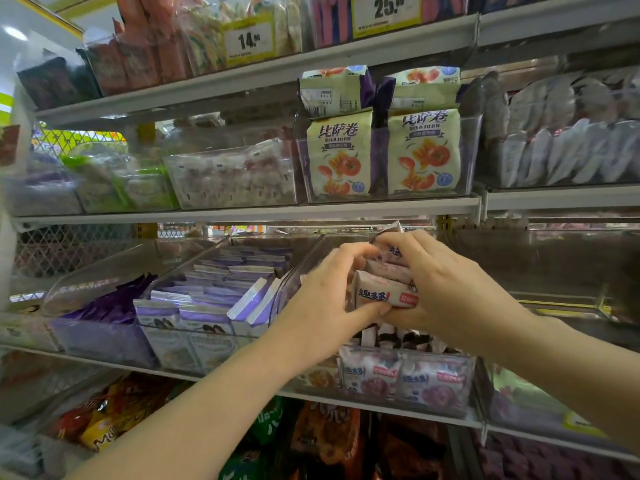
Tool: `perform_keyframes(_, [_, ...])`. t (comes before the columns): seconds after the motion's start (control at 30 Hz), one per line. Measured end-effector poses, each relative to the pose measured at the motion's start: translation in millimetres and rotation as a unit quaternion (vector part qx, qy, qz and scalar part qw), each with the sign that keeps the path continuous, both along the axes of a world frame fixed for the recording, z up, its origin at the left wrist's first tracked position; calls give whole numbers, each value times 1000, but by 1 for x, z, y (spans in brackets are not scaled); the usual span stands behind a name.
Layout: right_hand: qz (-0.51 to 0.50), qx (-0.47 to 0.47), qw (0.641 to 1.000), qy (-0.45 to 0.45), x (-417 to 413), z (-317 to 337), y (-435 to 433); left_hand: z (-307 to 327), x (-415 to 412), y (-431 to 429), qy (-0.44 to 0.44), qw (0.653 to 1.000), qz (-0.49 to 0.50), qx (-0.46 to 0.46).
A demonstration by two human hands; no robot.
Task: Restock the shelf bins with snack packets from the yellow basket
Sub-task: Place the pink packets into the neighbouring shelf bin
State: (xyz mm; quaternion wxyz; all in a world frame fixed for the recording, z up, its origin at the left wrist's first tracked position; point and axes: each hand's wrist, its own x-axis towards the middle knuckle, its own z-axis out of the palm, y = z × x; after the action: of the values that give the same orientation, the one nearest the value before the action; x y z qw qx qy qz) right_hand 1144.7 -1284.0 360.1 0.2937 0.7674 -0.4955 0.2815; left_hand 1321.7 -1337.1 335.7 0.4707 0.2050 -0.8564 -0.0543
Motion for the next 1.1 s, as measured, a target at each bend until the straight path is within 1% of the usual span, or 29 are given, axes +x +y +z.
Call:
perform_keyframes(0.07, [6,3,1000,15,-3,-2,-2,-1,-1,-3,-26,1000,7,7])
perform_keyframes(0.2, [11,16,997,69,-10,-7,-12,-5,-4,-8,-110,991,60,-42])
perform_keyframes(0.27, [27,22,995,95,-13,-9,-16,-7,-6,-12,-171,975,103,-93])
perform_keyframes(0.33, [38,28,992,116,-16,-11,-20,-7,-9,-15,-203,960,140,-132])
perform_keyframes(0.4, [54,65,991,99,-20,-9,-21,-6,-11,-17,-201,956,144,-157])
perform_keyframes(0.47, [79,111,990,43,-22,-3,-17,-5,-13,-16,-195,960,126,-159])
perform_keyframes(0.5, [90,114,989,4,-23,1,-15,-3,-12,-16,-187,964,113,-154])
perform_keyframes(0.57, [113,73,986,-95,-28,8,-6,0,-7,-15,-150,977,95,-121])
perform_keyframes(0.63, [145,11,971,-191,-33,14,3,3,1,-15,-105,990,77,-58])
perform_keyframes(0.67, [159,-19,963,-215,-37,16,7,4,4,-14,-98,993,63,-22])
perform_keyframes(0.7, [166,-45,961,-217,-40,19,11,5,7,-13,-114,992,54,10])
perform_keyframes(0.73, [165,-60,962,-210,-43,20,14,4,8,-12,-154,986,56,33])
perform_keyframes(0.8, [157,-54,965,-201,-45,22,19,3,8,-11,-250,964,73,48])
perform_keyframes(0.83, [153,-44,968,-195,-46,21,19,4,6,-11,-280,955,75,59])
perform_keyframes(0.97, [132,-29,975,-174,-50,18,16,22,0,-16,-328,934,70,118])
perform_keyframes(1.03, [124,14,976,-179,-53,19,15,34,-5,-21,-360,921,84,120])
perform_keyframes(1.1, [110,73,974,-185,-58,19,13,40,-10,-27,-371,917,88,122])
